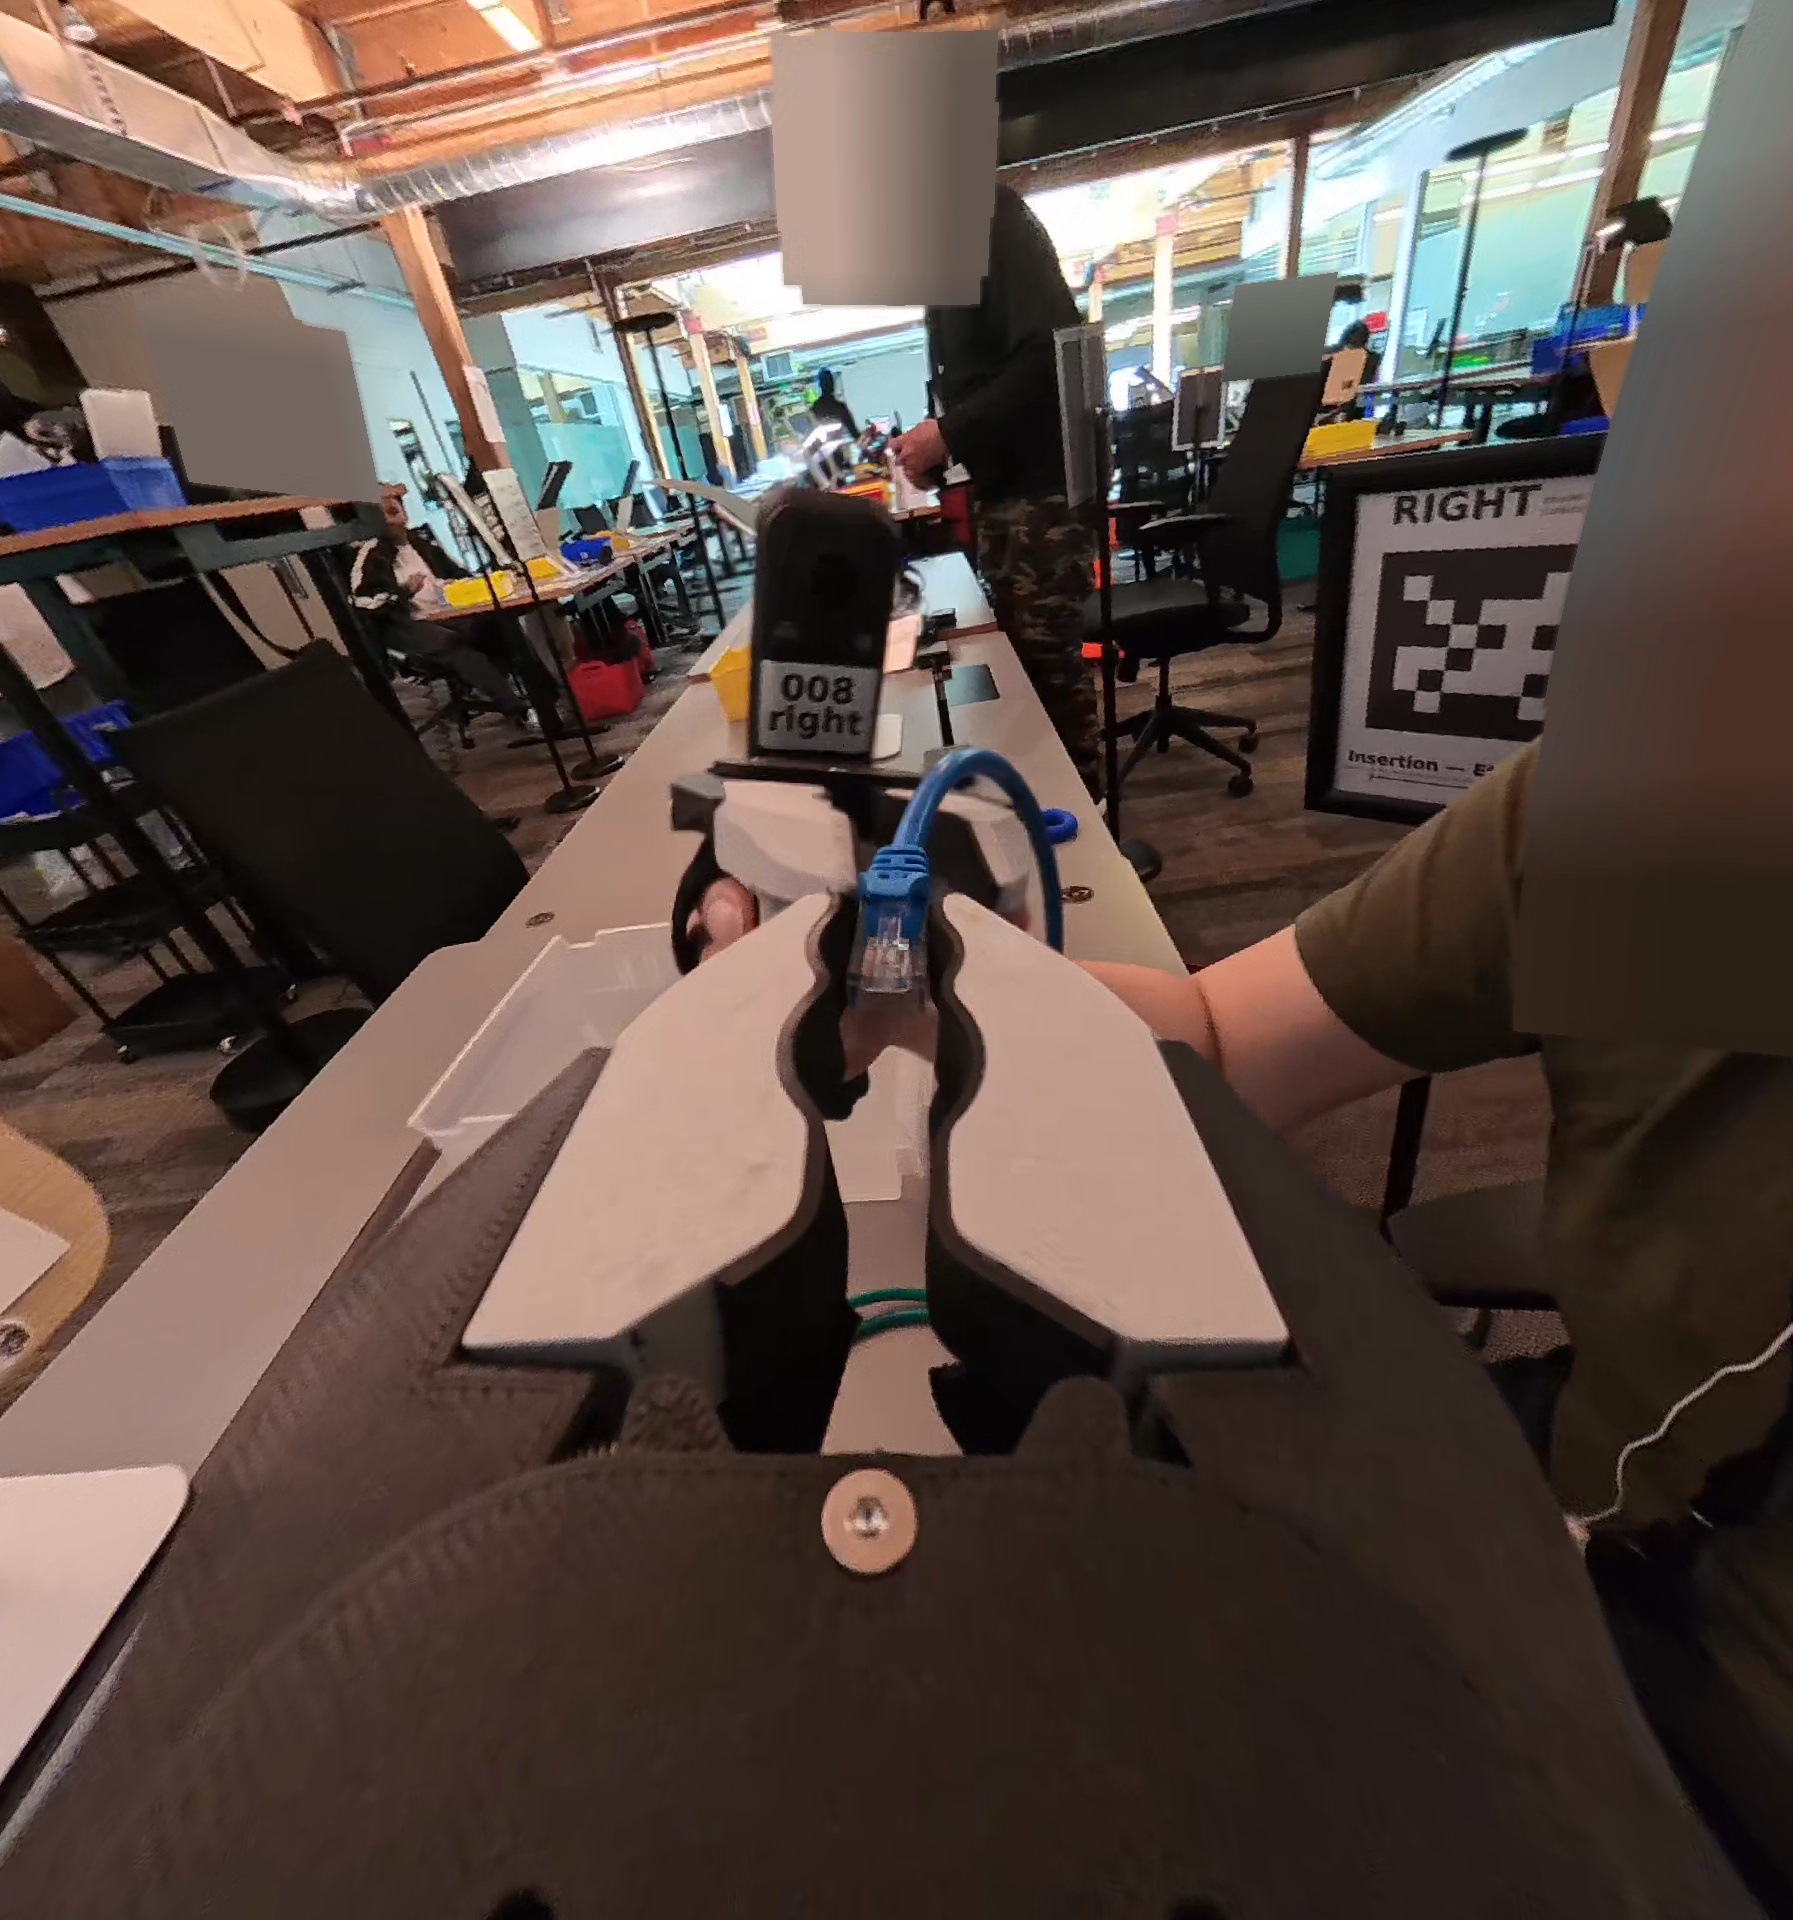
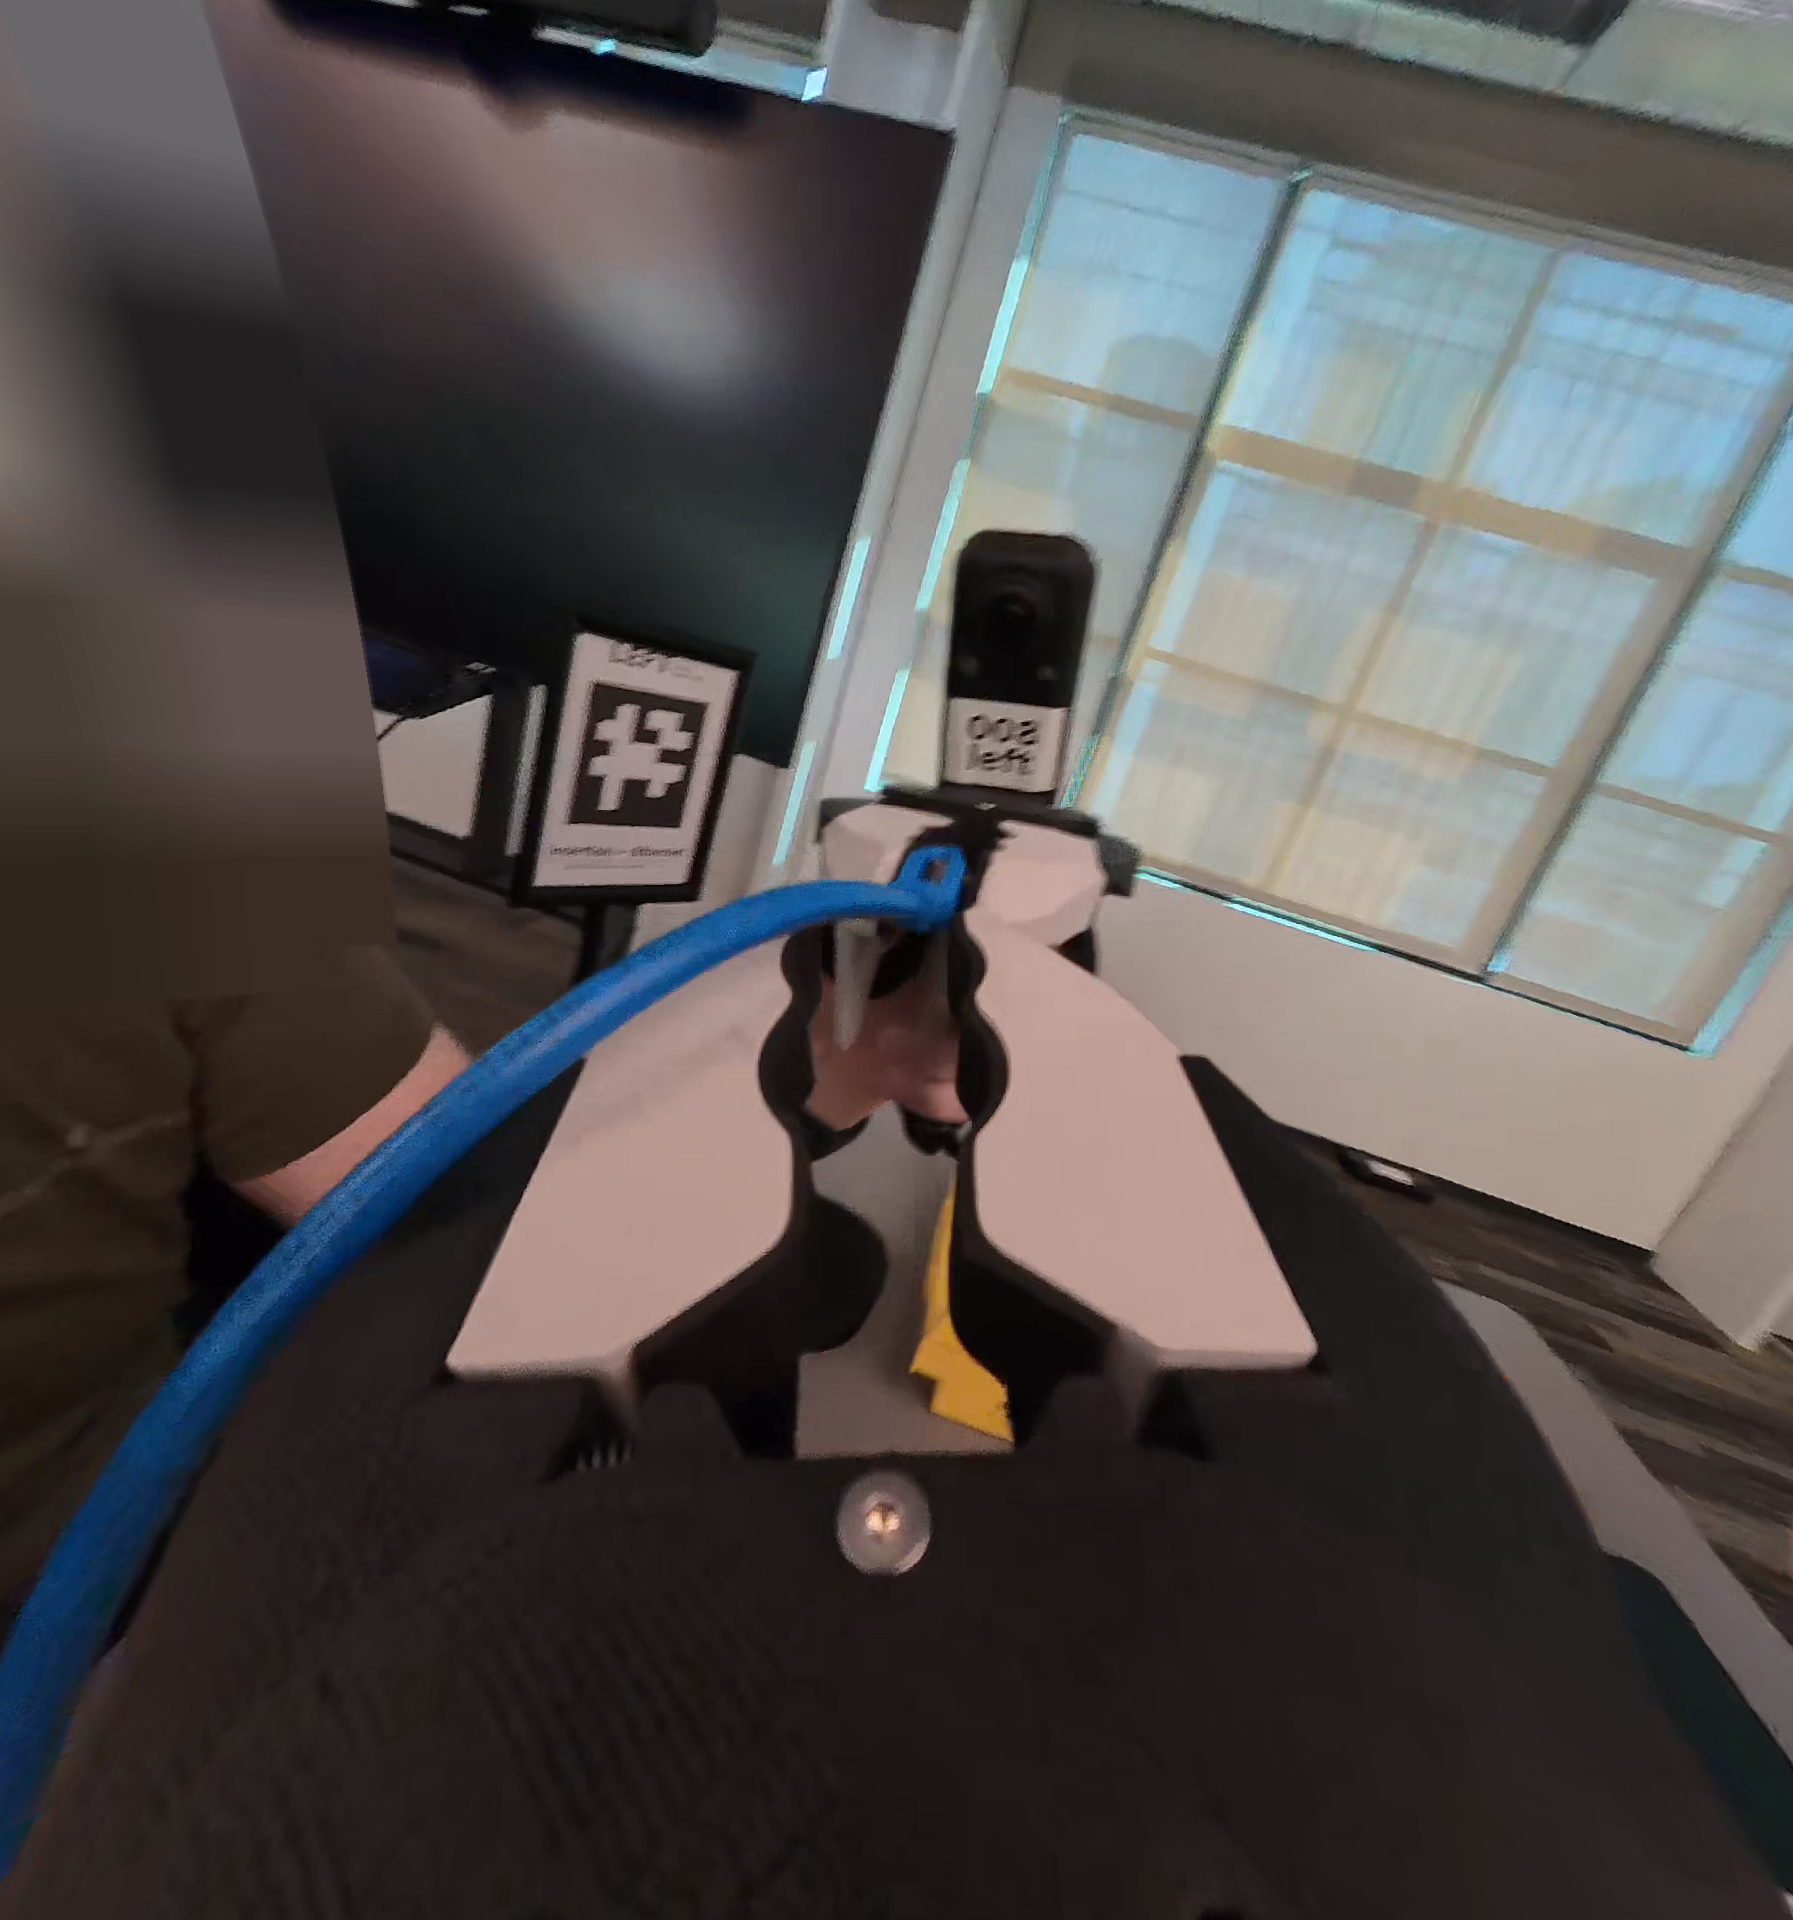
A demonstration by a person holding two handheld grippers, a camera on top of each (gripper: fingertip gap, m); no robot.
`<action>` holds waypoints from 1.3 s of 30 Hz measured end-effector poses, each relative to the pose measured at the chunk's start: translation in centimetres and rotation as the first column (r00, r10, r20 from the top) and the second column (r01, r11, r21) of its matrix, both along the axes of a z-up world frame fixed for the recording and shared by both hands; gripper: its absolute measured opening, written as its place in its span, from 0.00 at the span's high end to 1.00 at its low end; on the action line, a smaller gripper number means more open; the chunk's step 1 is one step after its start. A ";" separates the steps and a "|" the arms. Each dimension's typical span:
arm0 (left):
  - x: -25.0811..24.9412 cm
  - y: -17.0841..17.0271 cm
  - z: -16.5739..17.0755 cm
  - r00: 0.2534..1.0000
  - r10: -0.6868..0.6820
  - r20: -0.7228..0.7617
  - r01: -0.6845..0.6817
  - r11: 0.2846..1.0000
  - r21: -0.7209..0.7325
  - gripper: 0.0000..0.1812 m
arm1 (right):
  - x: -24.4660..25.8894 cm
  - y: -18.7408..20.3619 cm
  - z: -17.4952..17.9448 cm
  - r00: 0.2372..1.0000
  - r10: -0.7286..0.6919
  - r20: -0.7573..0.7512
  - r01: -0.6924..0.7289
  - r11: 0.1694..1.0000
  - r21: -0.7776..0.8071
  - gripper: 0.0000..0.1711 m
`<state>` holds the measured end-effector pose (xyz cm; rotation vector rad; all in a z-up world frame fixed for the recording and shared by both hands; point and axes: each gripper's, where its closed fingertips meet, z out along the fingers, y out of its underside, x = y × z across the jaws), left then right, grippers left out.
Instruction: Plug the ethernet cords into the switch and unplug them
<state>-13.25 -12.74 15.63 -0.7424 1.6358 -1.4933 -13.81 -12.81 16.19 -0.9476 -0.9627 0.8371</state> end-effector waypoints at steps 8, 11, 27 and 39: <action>0.8 1.8 -0.9 0.994 0.101 -0.047 -0.100 0.995 0.018 0.93 | 0.9 2.3 -0.2 0.982 -0.183 0.037 0.185 0.982 -0.048 0.94; 0.8 2.0 -1.2 0.991 0.113 -0.066 -0.112 0.993 0.026 0.93 | 0.9 2.5 -0.4 0.982 -0.181 0.047 0.184 0.981 -0.070 0.94; 1.1 3.0 -3.5 0.959 0.193 -0.210 -0.174 0.979 0.106 0.93 | 1.2 3.5 -2.4 0.971 -0.195 0.140 0.219 0.958 -0.183 0.94; 1.4 4.1 -4.4 0.938 0.240 -0.251 -0.217 0.969 0.118 0.92 | 1.1 4.6 -3.2 0.949 -0.252 0.191 0.284 0.944 -0.169 0.94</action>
